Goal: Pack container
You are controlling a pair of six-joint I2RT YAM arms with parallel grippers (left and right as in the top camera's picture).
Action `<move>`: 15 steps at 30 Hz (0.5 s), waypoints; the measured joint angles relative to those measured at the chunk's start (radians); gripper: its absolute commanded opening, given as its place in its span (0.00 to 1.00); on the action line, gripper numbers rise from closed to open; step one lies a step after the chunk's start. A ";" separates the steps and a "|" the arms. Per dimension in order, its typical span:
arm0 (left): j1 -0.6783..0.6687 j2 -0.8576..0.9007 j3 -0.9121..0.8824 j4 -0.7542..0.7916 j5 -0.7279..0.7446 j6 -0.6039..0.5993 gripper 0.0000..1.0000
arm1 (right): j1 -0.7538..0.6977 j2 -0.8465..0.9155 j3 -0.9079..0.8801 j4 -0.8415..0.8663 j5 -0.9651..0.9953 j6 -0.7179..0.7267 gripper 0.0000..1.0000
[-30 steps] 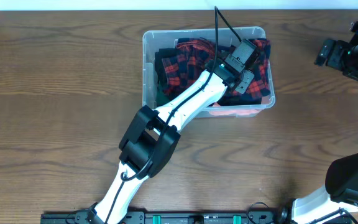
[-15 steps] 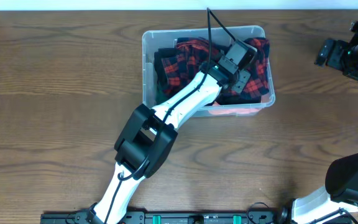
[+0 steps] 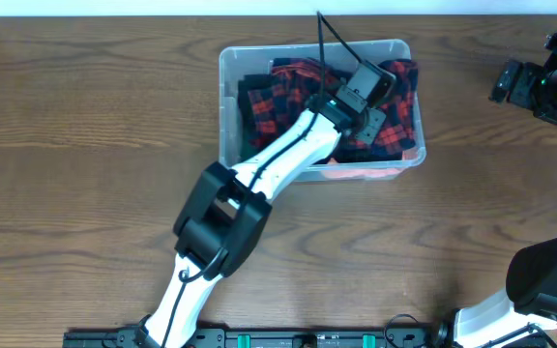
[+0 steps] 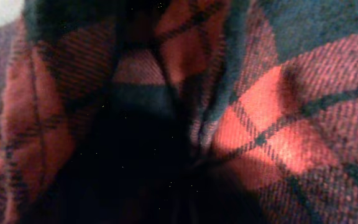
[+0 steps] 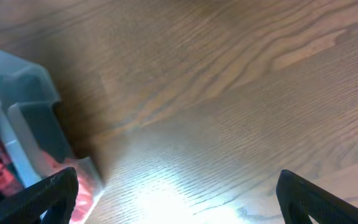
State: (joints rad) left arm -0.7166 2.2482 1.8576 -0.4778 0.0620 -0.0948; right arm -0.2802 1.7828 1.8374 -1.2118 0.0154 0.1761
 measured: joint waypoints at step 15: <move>0.131 -0.430 -0.076 -0.176 -0.050 0.002 0.98 | 0.000 0.000 0.000 0.000 0.000 0.000 0.99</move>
State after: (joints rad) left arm -0.5854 1.8187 1.7813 -0.6540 0.0116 -0.0933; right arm -0.2802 1.7828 1.8374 -1.2118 0.0151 0.1761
